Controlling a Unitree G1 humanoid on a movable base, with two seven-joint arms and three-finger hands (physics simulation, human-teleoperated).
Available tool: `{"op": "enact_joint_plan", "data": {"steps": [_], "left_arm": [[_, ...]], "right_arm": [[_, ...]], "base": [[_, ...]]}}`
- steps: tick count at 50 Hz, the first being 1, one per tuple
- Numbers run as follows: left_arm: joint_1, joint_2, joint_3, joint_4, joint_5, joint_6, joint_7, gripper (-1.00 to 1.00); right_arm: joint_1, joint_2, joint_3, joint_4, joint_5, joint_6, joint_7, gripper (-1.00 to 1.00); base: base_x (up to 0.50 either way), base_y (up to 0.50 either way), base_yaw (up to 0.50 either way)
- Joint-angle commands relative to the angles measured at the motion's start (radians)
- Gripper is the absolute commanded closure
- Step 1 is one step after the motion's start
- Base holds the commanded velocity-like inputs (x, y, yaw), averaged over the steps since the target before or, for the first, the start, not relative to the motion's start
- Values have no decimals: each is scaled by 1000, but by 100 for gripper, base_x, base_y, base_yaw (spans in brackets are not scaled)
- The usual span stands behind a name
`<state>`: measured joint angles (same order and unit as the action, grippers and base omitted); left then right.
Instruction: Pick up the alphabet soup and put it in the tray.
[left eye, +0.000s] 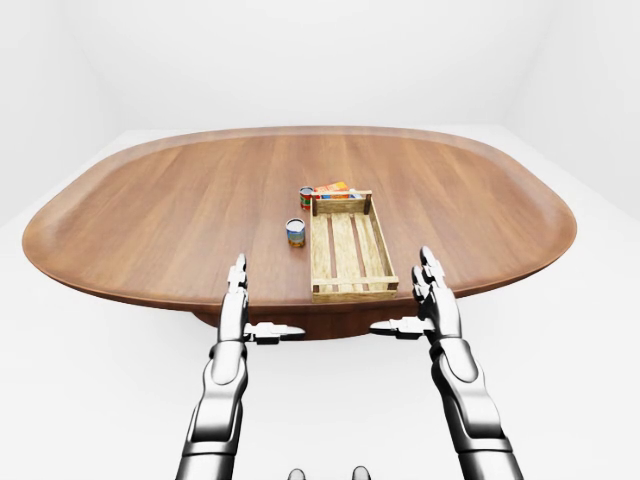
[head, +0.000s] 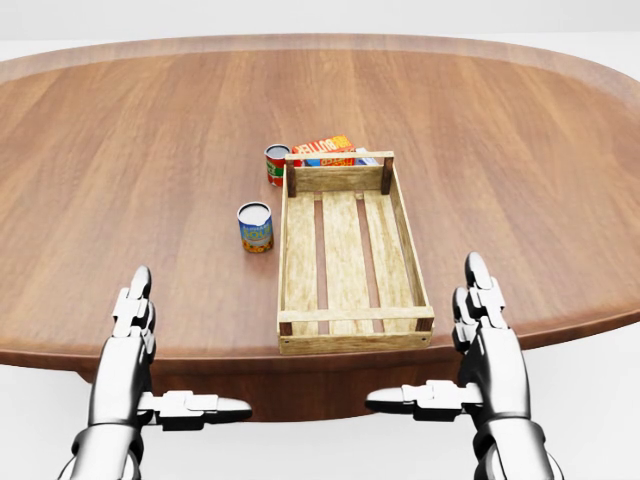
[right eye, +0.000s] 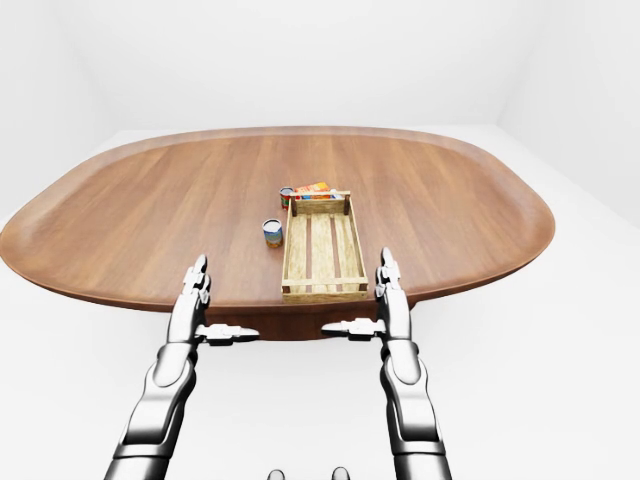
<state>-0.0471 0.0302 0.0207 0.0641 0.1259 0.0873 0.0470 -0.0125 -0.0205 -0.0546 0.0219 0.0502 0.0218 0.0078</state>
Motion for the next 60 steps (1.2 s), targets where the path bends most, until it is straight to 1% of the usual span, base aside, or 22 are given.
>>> {"op": "enact_joint_plan", "data": {"steps": [1,2,3,4,5,6,8,10,11,12,13,15,16,17,19,21,25,35,43,45,47,60], "left_arm": [[10,-5,6,-13,-8,-38,-2,-100],[14,2,-1,-25,2,-54,-16,-100],[9,-4,7,-172,13,0,-5,-100],[5,-9,16,-265,-15,0,-22,-100],[-9,-7,25,-420,-31,0,-33,-100],[-22,2,25,-496,-11,0,-29,-100],[-121,35,24,-764,64,0,-46,-100],[-234,40,60,-936,45,0,-75,-100],[-289,49,84,-1010,36,0,-75,-100],[-308,58,92,-1047,26,0,-77,-100],[-339,70,106,-1093,14,0,-81,-100],[-343,85,120,-1110,0,0,-79,-100],[-341,90,120,-1111,-4,0,-76,-100],[-348,92,120,-1111,-10,0,-72,-100],[-342,99,110,-1111,-9,0,-60,-100],[-329,105,94,-1108,-2,0,-55,-100],[-302,120,59,-1075,46,0,-55,-100],[-287,98,44,-1071,110,0,-106,-100],[-285,84,42,-1073,131,0,-130,-100],[-285,82,41,-1075,135,0,-134,-100],[-285,78,42,-1076,135,0,-136,-100],[-280,68,33,-1074,141,0,-139,-100]], "right_arm": [[-1,-3,-2,-29,-13,49,-20,-100],[-1,-7,-4,-55,-40,62,-45,-100],[-7,-22,3,-261,-72,66,-55,-100],[-15,-18,-1,-368,-65,66,-46,-100],[-46,-37,8,-531,-106,66,-44,-100],[-71,-50,16,-621,-152,66,-37,-100],[-229,-89,22,-947,-240,66,8,-100],[-350,-126,40,-1059,-337,66,72,-100],[-424,-119,35,-1066,-424,66,145,-100],[-463,-94,42,-1068,-543,66,237,-100],[-532,-51,44,-1069,-720,66,376,-100],[-616,97,28,-1069,-1078,66,672,-100],[-642,157,15,-1069,-1192,66,690,-100],[-649,199,-2,-1069,-1238,66,690,-100],[-592,235,-23,-1069,-1199,66,690,-100],[-560,236,-21,-1069,-1144,66,690,-100],[-550,222,3,-1069,-1126,66,690,-100],[-546,233,12,-1069,-1136,66,690,-100],[-543,234,14,-1069,-1136,66,690,-100],[-558,262,-10,-1069,-1115,66,690,-100],[-566,259,-7,-1069,-1144,66,690,-100],[-551,257,-8,-1069,-1115,66,690,-100]], "base": [[0,0,0],[0,0,0],[0,0,0],[0,0,0],[0,0,0],[0,0,0],[0,0,0],[0,0,0],[0,0,0],[0,0,0],[0,0,0],[0,0,0],[0,0,0],[0,0,0],[0,0,0],[0,0,0],[0,0,0],[0,0,0],[0,0,0],[33,0,0],[50,0,0],[50,0,0]]}}
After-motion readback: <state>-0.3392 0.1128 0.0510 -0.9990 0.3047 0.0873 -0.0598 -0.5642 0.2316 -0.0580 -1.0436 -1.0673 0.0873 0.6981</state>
